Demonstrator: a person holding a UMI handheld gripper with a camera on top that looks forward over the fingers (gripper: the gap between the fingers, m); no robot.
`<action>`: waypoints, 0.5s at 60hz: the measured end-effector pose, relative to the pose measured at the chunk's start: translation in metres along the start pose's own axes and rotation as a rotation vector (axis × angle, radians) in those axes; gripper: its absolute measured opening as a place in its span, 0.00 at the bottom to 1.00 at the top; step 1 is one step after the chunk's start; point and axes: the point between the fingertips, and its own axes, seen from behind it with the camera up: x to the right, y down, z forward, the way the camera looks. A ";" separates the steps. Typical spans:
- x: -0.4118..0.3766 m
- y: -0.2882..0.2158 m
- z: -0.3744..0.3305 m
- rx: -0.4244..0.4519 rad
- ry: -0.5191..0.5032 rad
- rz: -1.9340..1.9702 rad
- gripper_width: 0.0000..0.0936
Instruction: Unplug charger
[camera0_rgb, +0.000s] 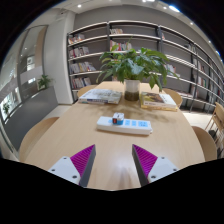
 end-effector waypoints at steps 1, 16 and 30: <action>0.001 -0.005 0.010 0.004 0.016 0.007 0.76; 0.014 -0.048 0.139 0.044 0.183 0.070 0.65; 0.024 -0.069 0.163 0.100 0.222 0.061 0.26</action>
